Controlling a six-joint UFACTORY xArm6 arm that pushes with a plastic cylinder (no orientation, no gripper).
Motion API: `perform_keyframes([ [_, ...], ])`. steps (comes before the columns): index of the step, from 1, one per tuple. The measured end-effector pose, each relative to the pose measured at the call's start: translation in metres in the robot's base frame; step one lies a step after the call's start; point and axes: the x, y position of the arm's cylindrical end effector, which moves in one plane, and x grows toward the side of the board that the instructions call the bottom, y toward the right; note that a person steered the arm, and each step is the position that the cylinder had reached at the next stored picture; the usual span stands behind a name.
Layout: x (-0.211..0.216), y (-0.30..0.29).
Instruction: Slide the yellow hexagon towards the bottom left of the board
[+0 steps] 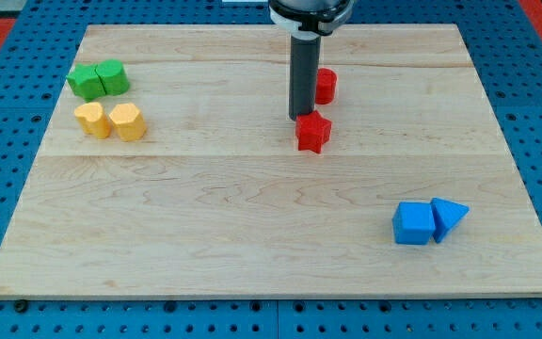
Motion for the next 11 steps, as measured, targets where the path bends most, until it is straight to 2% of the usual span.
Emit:
perform_keyframes([
  [1, 0.02, 0.01],
  [2, 0.015, 0.013],
  [4, -0.001, -0.15],
  [5, -0.022, -0.182],
  [6, -0.023, -0.221],
  [7, 0.001, -0.248],
  [9, 0.048, -0.25],
  [11, 0.117, -0.241],
])
